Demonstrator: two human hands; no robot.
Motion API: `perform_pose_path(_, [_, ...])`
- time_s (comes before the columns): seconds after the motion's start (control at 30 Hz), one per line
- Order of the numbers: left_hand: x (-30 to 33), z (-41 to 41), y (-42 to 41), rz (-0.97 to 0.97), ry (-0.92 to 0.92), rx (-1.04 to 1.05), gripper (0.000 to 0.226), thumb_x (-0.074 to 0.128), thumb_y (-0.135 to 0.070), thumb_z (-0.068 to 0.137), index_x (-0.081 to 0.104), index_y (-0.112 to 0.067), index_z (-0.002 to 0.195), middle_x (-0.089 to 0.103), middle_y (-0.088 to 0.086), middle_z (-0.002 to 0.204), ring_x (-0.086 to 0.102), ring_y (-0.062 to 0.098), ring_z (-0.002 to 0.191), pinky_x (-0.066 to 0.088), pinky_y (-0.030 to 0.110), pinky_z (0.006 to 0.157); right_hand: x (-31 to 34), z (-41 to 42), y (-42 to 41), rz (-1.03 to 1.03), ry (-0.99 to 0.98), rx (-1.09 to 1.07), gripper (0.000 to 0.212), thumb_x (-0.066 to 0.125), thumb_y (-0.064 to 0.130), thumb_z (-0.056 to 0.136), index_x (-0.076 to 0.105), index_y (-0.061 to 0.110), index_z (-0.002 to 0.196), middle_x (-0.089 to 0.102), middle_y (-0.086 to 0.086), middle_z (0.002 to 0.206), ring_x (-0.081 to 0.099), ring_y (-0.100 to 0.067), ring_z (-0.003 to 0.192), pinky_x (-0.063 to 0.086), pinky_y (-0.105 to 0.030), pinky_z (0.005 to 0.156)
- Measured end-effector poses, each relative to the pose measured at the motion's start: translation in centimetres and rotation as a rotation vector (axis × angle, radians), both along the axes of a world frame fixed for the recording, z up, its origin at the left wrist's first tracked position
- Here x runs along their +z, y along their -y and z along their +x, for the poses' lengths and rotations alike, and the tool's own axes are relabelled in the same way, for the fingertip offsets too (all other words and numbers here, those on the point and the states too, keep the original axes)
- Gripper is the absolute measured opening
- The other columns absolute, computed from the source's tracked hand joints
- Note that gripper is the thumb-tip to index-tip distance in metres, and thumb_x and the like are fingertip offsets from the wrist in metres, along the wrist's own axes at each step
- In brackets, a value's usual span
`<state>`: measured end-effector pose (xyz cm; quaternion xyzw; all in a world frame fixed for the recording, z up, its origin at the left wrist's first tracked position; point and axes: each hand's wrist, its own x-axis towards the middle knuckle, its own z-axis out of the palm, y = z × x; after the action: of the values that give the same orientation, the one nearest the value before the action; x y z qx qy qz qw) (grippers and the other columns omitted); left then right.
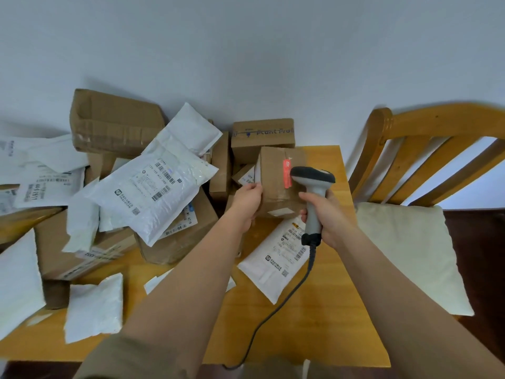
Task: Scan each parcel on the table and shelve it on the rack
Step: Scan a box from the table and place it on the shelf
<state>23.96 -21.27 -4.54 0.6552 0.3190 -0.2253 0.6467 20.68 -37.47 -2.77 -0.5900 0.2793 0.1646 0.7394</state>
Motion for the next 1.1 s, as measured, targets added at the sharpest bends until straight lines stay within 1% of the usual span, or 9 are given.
perform_pose_path(0.2, [3.5, 0.0, 0.0, 0.006, 0.123, -0.018, 0.018, 0.050, -0.037, 0.101, 0.051, -0.024, 0.114, 0.061, 0.010, 0.119, 0.064, 0.023, 0.093, 0.056, 0.035, 0.068, 1.4, -1.1, -0.9, -0.056, 0.106, -0.115, 0.036, 0.064, 0.005, 0.092, 0.046, 0.017, 0.121, 0.057, -0.005, 0.091, 0.052, -0.012, 0.055, 0.049, -0.024, 0.054])
perform_pose_path(0.33, [6.1, -0.7, -1.4, -0.070, 0.060, 0.029, 0.081, 0.083, -0.040, 0.073, 0.035, -0.027, 0.137, 0.056, 0.010, 0.127, 0.063, 0.029, 0.101, 0.059, 0.049, 0.082, 2.8, -1.5, -1.3, -0.009, 0.160, -0.158, 0.038, 0.064, 0.005, 0.092, 0.045, 0.020, 0.121, 0.057, -0.005, 0.091, 0.051, -0.013, 0.055, 0.049, -0.025, 0.055])
perform_pose_path(0.4, [7.6, -1.2, -2.1, -0.101, 0.031, 0.006, 0.100, 0.089, -0.046, 0.053, 0.041, -0.013, 0.134, 0.063, 0.012, 0.121, 0.066, 0.031, 0.100, 0.059, 0.050, 0.082, 3.5, -1.6, -1.5, 0.034, 0.169, -0.154, 0.039, 0.065, 0.006, 0.091, 0.046, 0.022, 0.122, 0.057, -0.006, 0.094, 0.052, -0.013, 0.055, 0.049, -0.026, 0.054])
perform_pose_path(0.53, [9.2, -2.1, -3.6, -0.111, 0.099, 0.016, 0.087, 0.091, -0.037, 0.053, 0.051, -0.013, 0.127, 0.068, 0.009, 0.117, 0.068, 0.026, 0.098, 0.060, 0.042, 0.080, 5.0, -2.0, -2.5, 0.145, 0.195, -0.128, 0.047, 0.071, 0.023, 0.089, 0.048, 0.024, 0.130, 0.059, -0.006, 0.096, 0.053, -0.014, 0.054, 0.048, -0.028, 0.052])
perform_pose_path(0.7, [10.9, -3.9, -5.8, -0.079, 0.209, 0.032, 0.053, 0.068, -0.036, 0.091, 0.040, -0.020, 0.133, 0.069, -0.001, 0.111, 0.065, 0.012, 0.091, 0.046, 0.025, 0.063, 7.5, -2.5, -4.3, 0.159, 0.257, -0.128, 0.077, 0.079, 0.044, 0.068, 0.044, 0.023, 0.134, 0.062, -0.004, 0.100, 0.055, -0.014, 0.066, 0.048, -0.028, 0.055])
perform_pose_path(0.83, [11.6, -5.4, -7.2, -0.202, 0.268, 0.104, 0.049, 0.063, -0.041, 0.093, 0.040, -0.027, 0.133, 0.071, 0.001, 0.108, 0.066, 0.019, 0.097, 0.048, 0.047, 0.098, 8.4, -2.6, -5.3, 0.208, 0.266, -0.105, 0.072, 0.078, 0.043, 0.069, 0.048, 0.024, 0.131, 0.064, -0.005, 0.102, 0.059, -0.014, 0.070, 0.050, -0.028, 0.057])
perform_pose_path(0.9, [11.7, -6.0, -7.7, -0.286, 0.291, 0.115, 0.047, 0.062, -0.042, 0.093, 0.038, -0.034, 0.132, 0.068, 0.003, 0.114, 0.065, 0.026, 0.102, 0.050, 0.055, 0.091, 8.6, -2.8, -5.8, 0.233, 0.286, -0.077, 0.077, 0.079, 0.043, 0.067, 0.048, 0.022, 0.135, 0.065, -0.006, 0.103, 0.061, -0.012, 0.070, 0.052, -0.025, 0.054])
perform_pose_path(0.97, [12.1, -6.7, -8.1, -0.338, 0.315, 0.124, 0.046, 0.063, -0.040, 0.092, 0.037, -0.038, 0.130, 0.064, 0.005, 0.122, 0.063, 0.031, 0.111, 0.054, 0.049, 0.072, 8.9, -2.9, -6.3, 0.248, 0.304, -0.055, 0.088, 0.082, 0.047, 0.061, 0.047, 0.022, 0.137, 0.066, -0.008, 0.108, 0.061, -0.012, 0.071, 0.052, -0.024, 0.053])
perform_pose_path(1.1, [11.9, -7.3, -9.6, -0.337, 0.299, 0.158, 0.067, 0.077, -0.042, 0.078, 0.042, -0.032, 0.134, 0.062, 0.012, 0.126, 0.060, 0.034, 0.117, 0.055, 0.052, 0.085, 9.7, -3.1, -7.3, 0.218, 0.302, -0.010, 0.088, 0.080, 0.053, 0.059, 0.048, 0.024, 0.135, 0.066, -0.011, 0.110, 0.058, -0.015, 0.070, 0.052, -0.026, 0.053])
